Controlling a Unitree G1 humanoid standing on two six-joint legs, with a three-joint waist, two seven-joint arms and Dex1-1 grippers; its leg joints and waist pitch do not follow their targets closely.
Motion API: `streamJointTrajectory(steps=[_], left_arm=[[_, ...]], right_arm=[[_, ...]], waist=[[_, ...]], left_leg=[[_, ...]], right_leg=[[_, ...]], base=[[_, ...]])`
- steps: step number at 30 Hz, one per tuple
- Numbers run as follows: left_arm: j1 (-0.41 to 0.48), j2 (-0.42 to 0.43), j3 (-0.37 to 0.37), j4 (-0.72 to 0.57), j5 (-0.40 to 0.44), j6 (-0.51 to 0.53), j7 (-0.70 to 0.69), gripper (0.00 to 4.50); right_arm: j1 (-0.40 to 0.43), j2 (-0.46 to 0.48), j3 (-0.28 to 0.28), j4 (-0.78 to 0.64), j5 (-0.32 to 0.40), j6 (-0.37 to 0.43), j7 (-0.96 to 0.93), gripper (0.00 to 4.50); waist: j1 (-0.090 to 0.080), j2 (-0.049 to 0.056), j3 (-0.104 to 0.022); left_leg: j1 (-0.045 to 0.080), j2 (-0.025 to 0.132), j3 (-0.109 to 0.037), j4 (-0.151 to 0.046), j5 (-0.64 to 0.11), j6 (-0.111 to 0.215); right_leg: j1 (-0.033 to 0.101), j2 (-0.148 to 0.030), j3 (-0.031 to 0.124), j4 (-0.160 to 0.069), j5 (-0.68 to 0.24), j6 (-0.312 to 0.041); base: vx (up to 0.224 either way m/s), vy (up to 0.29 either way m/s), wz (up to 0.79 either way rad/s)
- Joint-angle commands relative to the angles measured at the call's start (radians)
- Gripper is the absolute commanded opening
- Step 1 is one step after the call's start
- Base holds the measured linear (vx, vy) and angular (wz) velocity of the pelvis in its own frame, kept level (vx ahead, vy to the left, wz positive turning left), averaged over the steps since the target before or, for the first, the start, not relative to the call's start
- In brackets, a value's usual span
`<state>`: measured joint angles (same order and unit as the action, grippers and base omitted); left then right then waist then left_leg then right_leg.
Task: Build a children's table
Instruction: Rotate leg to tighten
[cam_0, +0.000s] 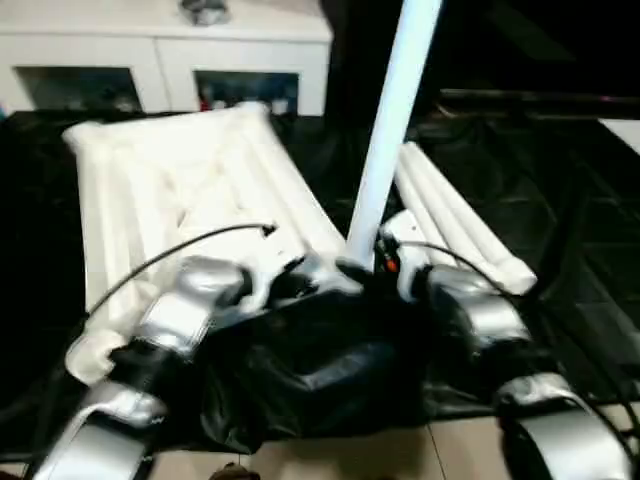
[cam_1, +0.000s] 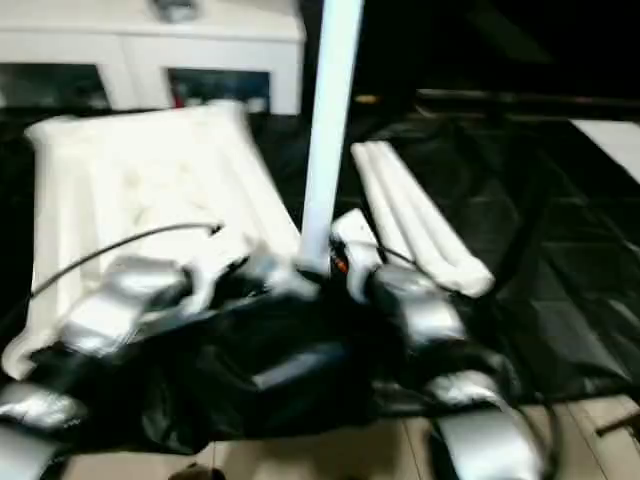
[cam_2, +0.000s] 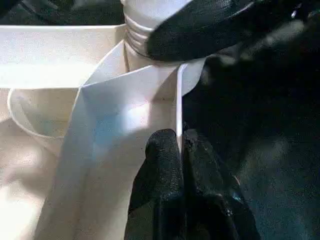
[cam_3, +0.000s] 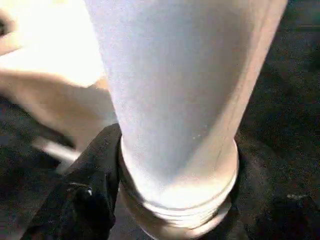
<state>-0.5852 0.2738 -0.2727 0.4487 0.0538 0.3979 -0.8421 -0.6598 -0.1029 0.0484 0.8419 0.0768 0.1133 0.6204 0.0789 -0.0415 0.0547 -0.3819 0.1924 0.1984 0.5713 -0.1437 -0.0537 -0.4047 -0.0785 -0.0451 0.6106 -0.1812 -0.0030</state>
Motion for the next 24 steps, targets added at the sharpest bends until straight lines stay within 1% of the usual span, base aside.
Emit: streamJointTrajectory(steps=[1,2,3,5,6,7,9,10,11,12,13,14,15,16,17,18,20,21,22,23,24], left_arm=[[-0.039,-0.034,0.010,-0.020,-0.006,0.004,0.043,0.00],[-0.050,-0.063,0.009,-0.019,-0.001,0.023,0.078,0.00],[-0.051,-0.073,0.005,-0.021,-0.003,0.023,0.079,0.00],[-0.051,-0.081,0.000,-0.022,-0.003,0.019,0.079,0.00],[-0.050,-0.085,-0.004,-0.023,-0.004,0.015,0.073,0.00],[-0.048,-0.088,-0.007,-0.024,-0.005,0.012,0.066,0.00],[-0.042,-0.078,-0.013,-0.032,-0.008,0.007,0.048,0.00],[-0.036,-0.070,-0.015,-0.039,-0.013,0.001,0.032,0.00],[-0.022,-0.047,-0.018,-0.058,-0.028,-0.009,-0.007,0.00],[-0.017,-0.039,-0.019,-0.065,-0.033,-0.012,-0.022,0.00],[-0.010,-0.026,-0.022,-0.075,-0.040,-0.024,-0.048,0.00],[-0.004,-0.015,-0.024,-0.084,-0.044,-0.027,-0.068,0.00],[0.012,0.013,-0.028,-0.103,-0.057,-0.043,-0.119,0.00],[0.018,0.026,-0.029,-0.110,-0.063,-0.048,-0.142,0.00],[0.018,0.026,-0.029,-0.110,-0.063,-0.048,-0.142,0.00],[0.027,0.045,-0.032,-0.118,-0.068,-0.059,-0.173,0.00],[0.042,0.076,-0.038,-0.135,-0.079,-0.070,-0.229,0.00],[0.046,0.086,-0.039,-0.138,-0.081,-0.072,-0.245,0.00],[0.048,0.095,-0.040,-0.140,-0.083,-0.076,-0.258,0.00],[0.049,0.103,-0.042,-0.140,-0.085,-0.080,-0.272,0.00],[0.053,0.125,-0.048,-0.144,-0.092,-0.082,-0.305,0.00]], right_arm=[[0.009,0.023,0.020,0.051,-0.027,0.032,-0.065,2.75],[-0.001,0.061,0.009,0.071,-0.027,0.035,-0.138,2.75],[-0.002,0.077,0.009,0.075,-0.027,0.026,-0.155,2.75],[-0.003,0.092,0.008,0.081,-0.027,0.010,-0.152,2.75],[-0.004,0.102,0.009,0.086,-0.026,-0.003,-0.144,3.31],[-0.007,0.109,0.006,0.094,-0.018,-0.010,-0.127,3.45],[-0.010,0.107,0.008,0.093,-0.012,-0.017,-0.092,3.52],[-0.009,0.099,0.016,0.088,-0.016,-0.022,-0.072,3.63],[-0.002,0.068,0.042,0.070,-0.031,-0.043,-0.017,3.74],[0.000,0.057,0.051,0.062,-0.036,-0.048,0.002,3.86],[0.005,0.042,0.059,0.050,-0.035,-0.051,0.036,3.86],[0.009,0.031,0.065,0.040,-0.034,-0.056,0.062,3.86],[0.018,-0.002,0.078,0.021,-0.034,-0.073,0.133,3.86],[0.021,-0.019,0.083,0.013,-0.036,-0.082,0.160,3.86],[0.021,-0.019,0.083,0.013,-0.036,-0.082,0.160,3.86],[0.024,-0.041,0.087,0.003,-0.038,-0.089,0.197,3.86],[0.031,-0.074,0.089,-0.020,-0.025,-0.081,0.276,3.86],[0.034,-0.087,0.090,-0.030,-0.019,-0.076,0.308,3.86],[0.036,-0.099,0.093,-0.040,-0.015,-0.074,0.335,3.86],[0.038,-0.110,0.097,-0.049,-0.009,-0.068,0.362,3.86],[0.046,-0.132,0.110,-0.074,0.005,-0.056,0.421,3.86]], waist=[[0.000,0.006,-0.061],[-0.001,0.011,-0.061],[-0.003,0.009,-0.061],[-0.003,0.009,-0.064],[-0.002,0.009,-0.065],[-0.003,0.009,-0.065],[-0.002,0.009,-0.066],[-0.002,0.010,-0.065],[-0.001,0.013,-0.064],[0.000,0.011,-0.066],[-0.001,0.010,-0.066],[0.000,0.010,-0.065],[0.001,0.012,-0.067],[0.003,0.010,-0.068],[0.003,0.011,-0.068],[0.005,0.011,-0.067],[0.009,0.011,-0.067],[0.012,0.006,-0.068],[0.013,0.008,-0.067],[0.015,0.008,-0.066],[0.018,0.008,-0.065]], left_leg=[[0.034,0.037,-0.027,-0.067,-0.389,-0.041],[0.029,0.037,-0.028,-0.069,-0.384,-0.039],[0.029,0.037,-0.027,-0.070,-0.381,-0.039],[0.028,0.037,-0.027,-0.069,-0.378,-0.038],[0.027,0.037,-0.026,-0.068,-0.371,-0.033],[0.025,0.037,-0.025,-0.069,-0.362,-0.029],[0.026,0.037,-0.024,-0.068,-0.356,-0.023],[0.025,0.037,-0.024,-0.068,-0.353,-0.021],[0.023,0.037,-0.025,-0.069,-0.352,-0.019],[0.023,0.037,-0.025,-0.068,-0.351,-0.017],[0.021,0.037,-0.024,-0.068,-0.340,-0.013],[0.021,0.038,-0.024,-0.068,-0.340,-0.011],[0.024,0.040,-0.023,-0.066,-0.333,-0.007],[0.022,0.040,-0.023,-0.065,-0.319,-0.001],[0.022,0.041,-0.021,-0.066,-0.310,0.004],[0.024,0.041,-0.020,-0.066,-0.306,0.004],[0.024,0.040,-0.019,-0.064,-0.301,0.007],[0.025,0.041,-0.018,-0.063,-0.291,0.016],[0.025,0.041,-0.017,-0.063,-0.289,0.017],[0.026,0.042,-0.017,-0.064,-0.290,0.017],[0.026,0.042,-0.017,-0.065,-0.298,0.016]], right_leg=[[0.023,-0.066,0.036,-0.096,-0.411,-0.154],[0.026,-0.066,0.036,-0.093,-0.401,-0.153],[0.024,-0.065,0.036,-0.094,-0.385,-0.154],[0.026,-0.064,0.035,-0.092,-0.368,-0.155],[0.027,-0.063,0.036,-0.090,-0.342,-0.159],[0.029,-0.062,0.036,-0.088,-0.317,-0.164],[0.030,-0.061,0.036,-0.086,-0.296,-0.172],[0.030,-0.061,0.036,-0.085,-0.291,-0.174],[0.033,-0.061,0.036,-0.084,-0.289,-0.174],[0.035,-0.062,0.034,-0.084,-0.284,-0.175],[0.035,-0.061,0.036,-0.082,-0.268,-0.179],[0.035,-0.062,0.035,-0.083,-0.267,-0.180],[0.034,-0.062,0.037,-0.081,-0.251,-0.186],[0.037,-0.062,0.036,-0.076,-0.228,-0.195],[0.036,-0.059,0.036,-0.075,-0.202,-0.204],[0.035,-0.058,0.036,-0.074,-0.193,-0.207],[0.037,-0.058,0.037,-0.072,-0.178,-0.214],[0.038,-0.059,0.037,-0.070,-0.170,-0.218],[0.038,-0.059,0.037,-0.070,-0.172,-0.219],[0.037,-0.059,0.036,-0.070,-0.177,-0.219],[0.038,-0.057,0.036,-0.072,-0.192,-0.218]], base=[[0.000,0.000,0.00],[0.000,0.000,0.00],[0.000,0.000,0.00],[0.000,0.000,0.00],[0.000,0.000,0.00],[0.000,0.000,0.00],[0.000,0.000,0.00],[0.000,0.000,0.00],[0.000,0.000,0.00],[0.000,0.000,0.00],[0.000,0.000,0.00],[0.000,0.000,0.00],[0.000,0.000,0.00],[0.000,0.000,0.00],[0.000,0.000,0.00],[0.000,0.000,0.00],[0.000,0.000,0.00],[0.000,0.000,0.00],[0.000,0.000,0.00],[0.000,0.000,0.00],[0.000,0.000,0.00]])
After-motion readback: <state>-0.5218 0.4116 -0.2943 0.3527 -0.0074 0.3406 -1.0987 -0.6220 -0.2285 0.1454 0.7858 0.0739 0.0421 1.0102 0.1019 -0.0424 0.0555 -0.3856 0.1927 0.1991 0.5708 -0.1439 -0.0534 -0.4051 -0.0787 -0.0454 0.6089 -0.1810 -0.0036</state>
